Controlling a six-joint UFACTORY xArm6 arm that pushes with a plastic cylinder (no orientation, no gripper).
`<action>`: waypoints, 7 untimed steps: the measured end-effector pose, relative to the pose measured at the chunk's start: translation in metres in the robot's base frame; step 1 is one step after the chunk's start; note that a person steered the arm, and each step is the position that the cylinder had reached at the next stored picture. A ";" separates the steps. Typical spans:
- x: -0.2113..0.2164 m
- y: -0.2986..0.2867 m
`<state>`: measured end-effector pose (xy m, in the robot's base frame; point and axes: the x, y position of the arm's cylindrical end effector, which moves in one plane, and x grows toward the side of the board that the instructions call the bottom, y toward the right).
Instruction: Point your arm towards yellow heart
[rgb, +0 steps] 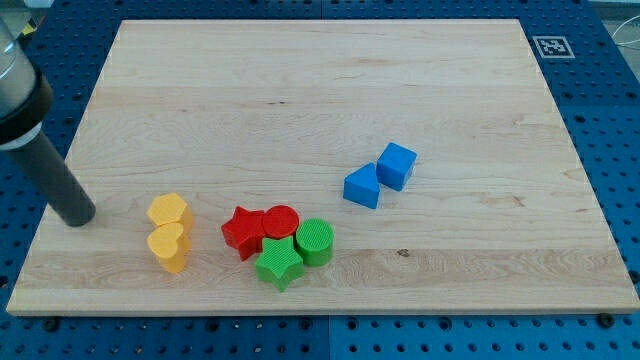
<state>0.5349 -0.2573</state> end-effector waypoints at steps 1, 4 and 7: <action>0.021 0.000; 0.029 0.020; 0.058 0.024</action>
<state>0.5929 -0.2330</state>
